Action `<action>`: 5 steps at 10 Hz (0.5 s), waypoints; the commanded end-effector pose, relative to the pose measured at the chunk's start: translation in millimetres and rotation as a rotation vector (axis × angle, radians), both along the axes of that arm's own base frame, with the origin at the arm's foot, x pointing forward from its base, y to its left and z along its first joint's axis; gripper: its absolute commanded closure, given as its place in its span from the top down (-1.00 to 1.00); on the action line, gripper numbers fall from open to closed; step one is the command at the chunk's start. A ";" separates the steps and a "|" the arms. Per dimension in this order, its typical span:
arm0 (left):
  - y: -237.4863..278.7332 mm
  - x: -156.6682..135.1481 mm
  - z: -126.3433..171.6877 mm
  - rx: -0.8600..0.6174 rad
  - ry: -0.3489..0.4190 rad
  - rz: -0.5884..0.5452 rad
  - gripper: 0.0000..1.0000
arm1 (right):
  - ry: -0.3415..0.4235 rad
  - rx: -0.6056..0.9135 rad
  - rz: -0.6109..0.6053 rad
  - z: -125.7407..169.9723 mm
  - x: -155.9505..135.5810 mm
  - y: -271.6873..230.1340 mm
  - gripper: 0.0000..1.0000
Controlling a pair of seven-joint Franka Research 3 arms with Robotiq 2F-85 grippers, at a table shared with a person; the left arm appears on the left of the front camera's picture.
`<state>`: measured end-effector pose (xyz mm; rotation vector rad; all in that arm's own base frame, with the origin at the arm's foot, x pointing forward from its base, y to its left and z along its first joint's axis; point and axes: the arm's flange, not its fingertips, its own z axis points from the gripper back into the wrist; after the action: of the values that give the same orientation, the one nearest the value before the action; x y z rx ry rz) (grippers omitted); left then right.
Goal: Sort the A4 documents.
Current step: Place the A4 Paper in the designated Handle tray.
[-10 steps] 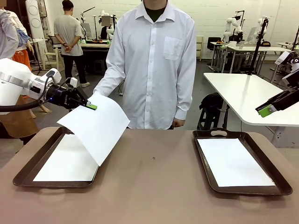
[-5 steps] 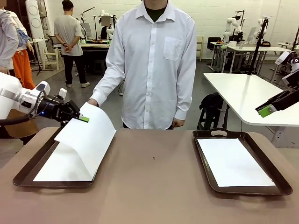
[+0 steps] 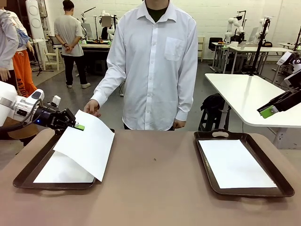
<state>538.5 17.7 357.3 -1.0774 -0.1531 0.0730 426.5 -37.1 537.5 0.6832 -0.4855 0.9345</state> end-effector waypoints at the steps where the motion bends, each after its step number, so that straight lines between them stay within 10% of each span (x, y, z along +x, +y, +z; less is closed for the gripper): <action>1: -1.3 2.3 6.5 0.082 -0.006 -0.048 -0.98 | -0.005 0.003 0.008 -0.3 -0.8 0.8 1.00; 5: 7.6 18.9 -4.2 0.235 0.058 -0.113 -0.98 | -0.005 0.003 0.008 -0.3 -0.8 0.8 1.00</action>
<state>547.8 25.7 353.1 -0.9000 -0.0836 -0.0164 426.5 -37.1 537.5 0.6832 -0.4855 0.9345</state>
